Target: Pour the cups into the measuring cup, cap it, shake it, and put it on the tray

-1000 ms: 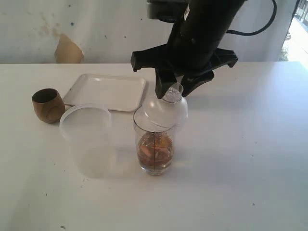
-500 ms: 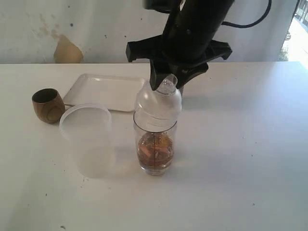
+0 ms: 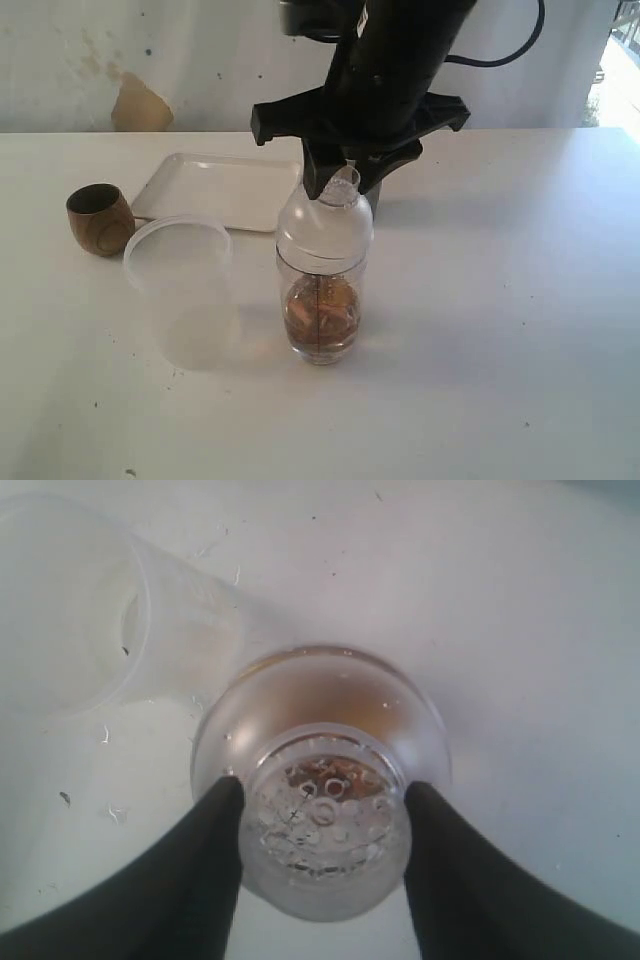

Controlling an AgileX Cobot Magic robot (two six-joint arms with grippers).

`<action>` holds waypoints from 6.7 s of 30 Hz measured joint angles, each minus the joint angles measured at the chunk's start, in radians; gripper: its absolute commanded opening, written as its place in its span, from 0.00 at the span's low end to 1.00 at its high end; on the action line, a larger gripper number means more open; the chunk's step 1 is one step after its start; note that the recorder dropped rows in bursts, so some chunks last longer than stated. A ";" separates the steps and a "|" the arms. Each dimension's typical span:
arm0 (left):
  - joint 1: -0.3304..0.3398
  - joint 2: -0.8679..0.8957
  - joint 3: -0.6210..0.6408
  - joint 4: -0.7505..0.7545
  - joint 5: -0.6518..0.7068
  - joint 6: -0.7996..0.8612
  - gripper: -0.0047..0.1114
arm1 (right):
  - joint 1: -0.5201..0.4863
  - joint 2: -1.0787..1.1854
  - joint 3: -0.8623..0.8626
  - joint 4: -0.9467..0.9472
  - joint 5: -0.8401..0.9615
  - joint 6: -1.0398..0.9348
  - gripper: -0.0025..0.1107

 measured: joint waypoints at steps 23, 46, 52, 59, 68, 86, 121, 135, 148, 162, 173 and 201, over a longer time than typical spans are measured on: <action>0.000 0.000 0.000 0.000 0.000 0.000 0.04 | 0.002 0.011 0.002 -0.011 0.002 -0.026 0.02; 0.000 0.000 0.000 0.000 0.000 0.000 0.04 | 0.034 0.035 0.000 -0.044 -0.010 -0.053 0.02; 0.000 0.000 0.000 0.000 0.000 0.000 0.04 | 0.049 0.037 0.000 -0.092 -0.012 -0.053 0.02; 0.000 0.000 0.000 0.000 0.000 0.000 0.04 | 0.081 0.043 0.000 -0.137 -0.014 -0.053 0.02; 0.000 0.000 0.000 0.000 0.000 0.000 0.04 | 0.083 0.049 0.000 -0.139 -0.014 -0.053 0.02; 0.000 0.000 0.000 0.000 0.000 0.000 0.04 | 0.083 0.074 0.000 -0.120 -0.013 -0.053 0.60; 0.000 0.000 0.000 0.000 0.000 0.000 0.04 | 0.083 0.010 -0.024 -0.105 -0.003 -0.101 0.02; 0.000 0.000 0.000 0.000 0.000 0.000 0.04 | 0.083 0.053 -0.020 -0.099 -0.014 -0.102 0.02; 0.000 0.000 0.000 0.000 0.000 0.000 0.04 | 0.083 0.029 -0.016 -0.099 -0.010 -0.111 0.21; 0.000 0.000 0.000 0.000 0.000 0.000 0.04 | 0.083 -0.054 -0.095 -0.099 -0.006 -0.133 0.49; 0.000 0.000 0.000 0.000 0.000 0.000 0.04 | 0.083 -0.155 -0.056 -0.167 -0.006 -0.207 0.49; 0.000 0.000 0.000 0.000 0.000 0.000 0.04 | 0.083 -0.474 1.039 -0.172 -1.192 -0.106 0.95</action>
